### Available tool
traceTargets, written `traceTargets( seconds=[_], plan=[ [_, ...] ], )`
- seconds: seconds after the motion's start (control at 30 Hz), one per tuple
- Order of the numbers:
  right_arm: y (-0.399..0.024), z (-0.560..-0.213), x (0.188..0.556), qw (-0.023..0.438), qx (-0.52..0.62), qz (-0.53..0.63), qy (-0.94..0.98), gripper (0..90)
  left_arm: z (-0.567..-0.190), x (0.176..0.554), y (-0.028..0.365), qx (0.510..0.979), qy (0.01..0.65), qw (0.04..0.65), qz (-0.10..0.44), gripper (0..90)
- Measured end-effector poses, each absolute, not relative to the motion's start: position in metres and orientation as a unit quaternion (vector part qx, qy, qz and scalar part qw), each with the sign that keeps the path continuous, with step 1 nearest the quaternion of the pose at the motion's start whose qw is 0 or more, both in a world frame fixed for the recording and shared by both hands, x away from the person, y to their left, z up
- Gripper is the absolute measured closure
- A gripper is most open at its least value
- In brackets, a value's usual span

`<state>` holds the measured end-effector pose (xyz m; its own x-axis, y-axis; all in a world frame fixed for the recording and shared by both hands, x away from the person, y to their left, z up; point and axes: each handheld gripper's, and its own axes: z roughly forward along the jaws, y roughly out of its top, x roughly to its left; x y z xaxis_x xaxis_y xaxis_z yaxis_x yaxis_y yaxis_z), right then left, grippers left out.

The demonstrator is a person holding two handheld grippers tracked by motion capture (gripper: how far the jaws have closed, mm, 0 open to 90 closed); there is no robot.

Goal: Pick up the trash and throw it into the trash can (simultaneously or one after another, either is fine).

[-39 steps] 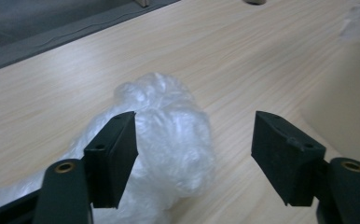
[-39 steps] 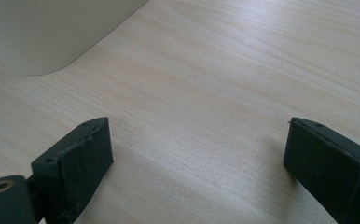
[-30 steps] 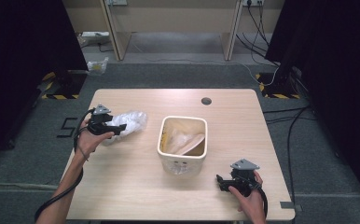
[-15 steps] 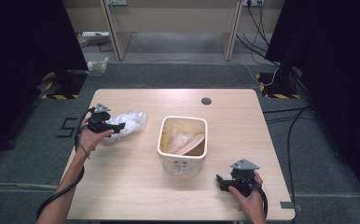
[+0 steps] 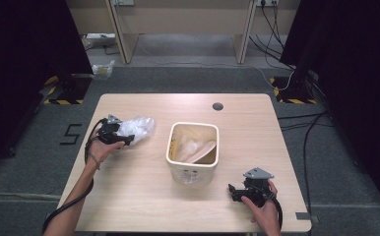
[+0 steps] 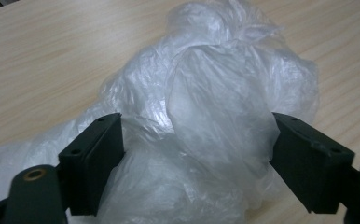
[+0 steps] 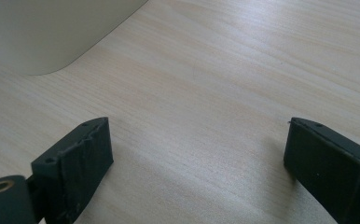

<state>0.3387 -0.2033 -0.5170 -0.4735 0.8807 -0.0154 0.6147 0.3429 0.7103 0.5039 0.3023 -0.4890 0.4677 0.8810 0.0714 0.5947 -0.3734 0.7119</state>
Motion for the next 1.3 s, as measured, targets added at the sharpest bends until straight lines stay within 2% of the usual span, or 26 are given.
traceTargets(
  seconds=[0.33, 0.53, 0.77, 1.3],
  plan=[
    [-0.203, -0.517, 0.339, 0.204, 0.471, 0.327, 0.794, 8.2, -0.495, 0.498, 0.3, 0.807, 0.445, 0.3, 0.247, 55.3],
    [-0.203, -0.517, 0.339, 0.204, 0.471, 0.327, 0.794, 8.1, -0.491, 0.494, 0.299, 0.81, 0.436, 0.302, 0.249, 69.5],
    [-0.203, -0.517, 0.339, 0.204, 0.471, 0.327, 0.794, 8.1, -0.479, 0.485, 0.302, 0.814, 0.425, 0.322, 0.233, 74.0],
    [-0.203, -0.517, 0.339, 0.204, 0.471, 0.327, 0.794, 8.1, -0.431, 0.458, 0.308, 0.805, 0.393, 0.392, 0.209, 74.2]
  ],
)
